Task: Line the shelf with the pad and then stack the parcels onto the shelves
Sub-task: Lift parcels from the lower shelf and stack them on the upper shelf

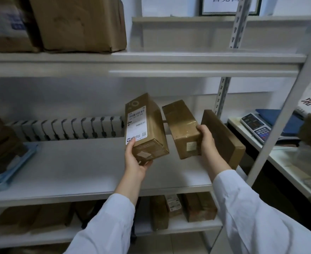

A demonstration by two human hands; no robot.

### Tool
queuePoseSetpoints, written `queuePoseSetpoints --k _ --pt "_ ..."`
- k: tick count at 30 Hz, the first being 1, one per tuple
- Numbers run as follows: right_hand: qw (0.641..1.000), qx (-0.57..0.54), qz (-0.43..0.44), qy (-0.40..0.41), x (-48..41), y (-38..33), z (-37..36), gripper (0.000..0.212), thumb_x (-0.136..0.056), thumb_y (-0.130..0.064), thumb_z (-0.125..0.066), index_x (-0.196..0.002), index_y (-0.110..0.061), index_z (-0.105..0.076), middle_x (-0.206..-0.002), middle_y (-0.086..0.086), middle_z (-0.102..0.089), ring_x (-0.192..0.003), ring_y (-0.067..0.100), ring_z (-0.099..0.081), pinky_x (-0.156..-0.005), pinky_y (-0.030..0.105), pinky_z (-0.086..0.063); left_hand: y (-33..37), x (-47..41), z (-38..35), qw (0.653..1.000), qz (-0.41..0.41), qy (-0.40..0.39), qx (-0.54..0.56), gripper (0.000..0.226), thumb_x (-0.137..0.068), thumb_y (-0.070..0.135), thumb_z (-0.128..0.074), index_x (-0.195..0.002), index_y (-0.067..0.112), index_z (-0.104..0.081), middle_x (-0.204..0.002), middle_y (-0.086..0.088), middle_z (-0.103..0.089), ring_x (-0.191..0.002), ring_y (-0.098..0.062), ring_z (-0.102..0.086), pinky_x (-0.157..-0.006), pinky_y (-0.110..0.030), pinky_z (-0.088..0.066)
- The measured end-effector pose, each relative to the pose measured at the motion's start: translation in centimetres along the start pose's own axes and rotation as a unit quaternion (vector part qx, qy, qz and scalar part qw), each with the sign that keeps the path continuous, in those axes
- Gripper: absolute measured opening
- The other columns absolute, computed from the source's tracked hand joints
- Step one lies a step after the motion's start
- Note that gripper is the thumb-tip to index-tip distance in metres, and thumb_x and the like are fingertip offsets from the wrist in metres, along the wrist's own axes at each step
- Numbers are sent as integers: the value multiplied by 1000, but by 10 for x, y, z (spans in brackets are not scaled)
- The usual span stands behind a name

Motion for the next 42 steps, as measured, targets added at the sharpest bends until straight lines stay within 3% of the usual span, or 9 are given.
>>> queuePoseSetpoints --k 7,11,16,20,23,27,29,33,42 --pt "998 -2 44 -35 31 -24 -10 30 -87 -45 -48 -82 -19 -63 -83 6 -65 -81 21 -60 -80 36 -44 19 30 21 996 10 -86 -13 26 -80 29 -61 -104 18 -58 -104 -12 -62 -95 -29 -58 -96 -51 -42" --pt "996 16 56 -61 44 -35 -20 24 -89 -37 -51 -78 -19 -59 -75 4 -61 -73 19 -57 -67 31 -42 15 41 36 986 18 -148 -69 57 -60 21 -70 -115 14 -53 -93 -14 -65 -80 -33 -60 -76 -47 -46" --pt "988 69 100 -92 63 -54 -33 20 -87 -30 -57 -73 -17 -58 -77 7 -59 -71 21 -55 -67 31 -42 18 52 45 973 35 -201 -111 102 -22 28 -92 -116 15 -56 -103 -15 -65 -91 -37 -60 -84 -57 -46" --pt "970 101 176 -135 72 -73 -41 17 -83 -30 -61 -88 -16 -70 -99 14 -66 -91 30 -60 -82 38 -46 22 62 48 964 33 -234 -125 101 -17 22 -94 -111 17 -58 -103 -10 -68 -102 -33 -59 -90 -64 -40" --pt "939 141 240 -200 79 -88 -47 43 -72 -32 -61 -111 -17 -69 -116 14 -66 -101 26 -62 -86 34 -50 25 68 50 958 30 -259 -118 98 -23 12 -94 -113 16 -57 -106 -11 -69 -109 -36 -57 -89 -66 -41" --pt "895 205 275 -284 86 -102 -50 55 -63 -37 -59 -117 -29 -63 -120 0 -61 -107 13 -56 -81 19 -44 24 72 54 954 35 -271 -121 93 -27 6 -94 -113 11 -57 -108 -17 -66 -107 -38 -58 -82 -62 -49" --pt "878 237 278 -308 84 -106 -51 67 -53 -46 -64 -119 -33 -61 -129 -2 -55 -115 14 -50 -90 24 -41 23 72 55 955 42 -268 -119 92 -27 3 -94 -111 8 -56 -105 -20 -65 -105 -39 -59 -79 -61 -51" --pt "857 264 277 -346 82 -113 -49 67 -50 -48 -67 -117 -44 -64 -145 -3 -41 -132 18 -39 -114 46 -26 20 71 52 959 36 -261 -101 90 -26 -1 -93 -108 7 -57 -101 -21 -66 -105 -39 -59 -77 -59 -52" --pt "837 264 259 -404 84 -119 -36 73 -47 -39 -69 -120 -32 -62 -146 -1 -35 -132 21 -38 -111 42 -34 5 69 59 966 19 -256 -26 93 -16 4 -95 -101 10 -58 -87 -20 -70 -93 -38 -59 -89 -62 -43"
Point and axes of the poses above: each hand's wrist, its own x-axis away from the middle knuckle, its own z-axis out of the back of the hand, y = z × x, the point moved 2 cm from there along -x, towards the middle knuckle
